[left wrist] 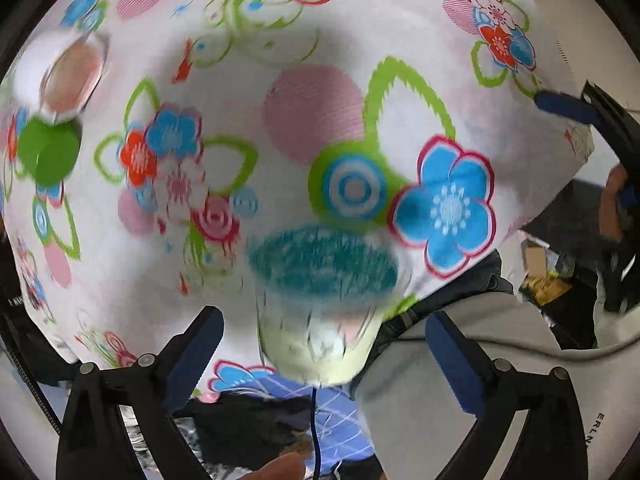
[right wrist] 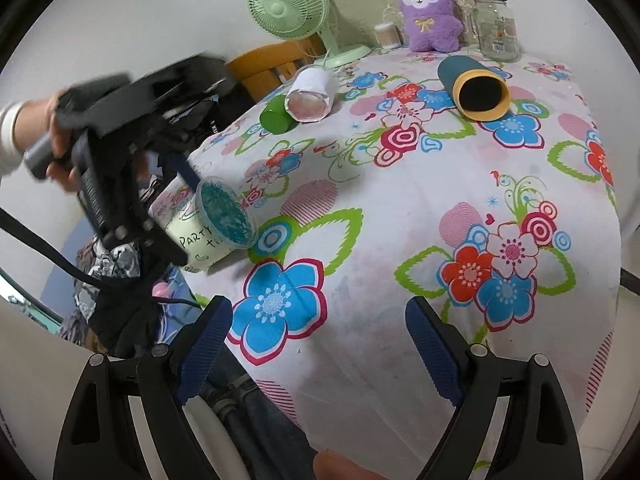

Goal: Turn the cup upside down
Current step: 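Rotate the left gripper to turn the cup rim-down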

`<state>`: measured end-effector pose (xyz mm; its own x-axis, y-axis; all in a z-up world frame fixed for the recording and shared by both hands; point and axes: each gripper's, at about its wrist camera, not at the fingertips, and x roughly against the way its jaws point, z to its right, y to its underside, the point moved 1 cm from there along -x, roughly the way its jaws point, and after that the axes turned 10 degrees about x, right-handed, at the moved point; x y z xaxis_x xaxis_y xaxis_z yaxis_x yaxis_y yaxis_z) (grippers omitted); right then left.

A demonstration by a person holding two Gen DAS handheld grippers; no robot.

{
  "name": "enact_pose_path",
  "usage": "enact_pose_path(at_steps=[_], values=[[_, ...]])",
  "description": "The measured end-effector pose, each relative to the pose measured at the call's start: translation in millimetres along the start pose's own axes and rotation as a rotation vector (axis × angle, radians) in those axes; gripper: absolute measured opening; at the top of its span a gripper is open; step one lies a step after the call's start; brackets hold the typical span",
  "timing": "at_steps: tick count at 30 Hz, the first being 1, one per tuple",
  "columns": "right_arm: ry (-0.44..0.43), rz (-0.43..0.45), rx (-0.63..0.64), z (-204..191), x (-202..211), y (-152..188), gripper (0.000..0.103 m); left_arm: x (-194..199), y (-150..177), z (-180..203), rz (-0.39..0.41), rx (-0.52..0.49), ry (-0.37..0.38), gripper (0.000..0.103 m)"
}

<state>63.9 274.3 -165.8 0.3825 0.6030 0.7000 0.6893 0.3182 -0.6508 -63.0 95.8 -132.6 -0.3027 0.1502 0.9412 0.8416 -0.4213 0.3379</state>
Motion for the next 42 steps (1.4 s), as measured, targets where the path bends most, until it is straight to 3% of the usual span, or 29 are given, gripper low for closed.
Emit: enact_pose_path(at_steps=[4, 12, 16, 20, 25, 32, 42], values=[[-0.005, 0.006, 0.0, -4, -1, -6, 0.09, -3, 17, -12, 0.064, 0.009, 0.005, 0.102], [0.014, -0.02, 0.008, -20, -10, -9, 0.09, -21, 29, 10, 0.244, -0.05, -0.04, 0.095], [0.016, -0.032, -0.005, -23, -13, -7, 0.09, -25, 27, 3, 0.287, -0.072, -0.115, 0.062], [0.018, -0.032, -0.013, -23, -14, -8, 0.09, -23, 23, -4, 0.27, -0.085, -0.112, 0.058], [0.006, -0.025, -0.011, -23, -16, -11, 0.09, -6, 12, -7, 0.173, -0.105, -0.133, 0.057], [-0.021, -0.013, 0.0, -26, -21, -10, 0.09, 14, -12, 5, -0.089, -0.148, -0.268, 0.058], [-0.059, 0.03, -0.064, -17, -24, 8, 0.09, -20, -53, 31, -0.435, -0.161, -0.49, 0.059]])
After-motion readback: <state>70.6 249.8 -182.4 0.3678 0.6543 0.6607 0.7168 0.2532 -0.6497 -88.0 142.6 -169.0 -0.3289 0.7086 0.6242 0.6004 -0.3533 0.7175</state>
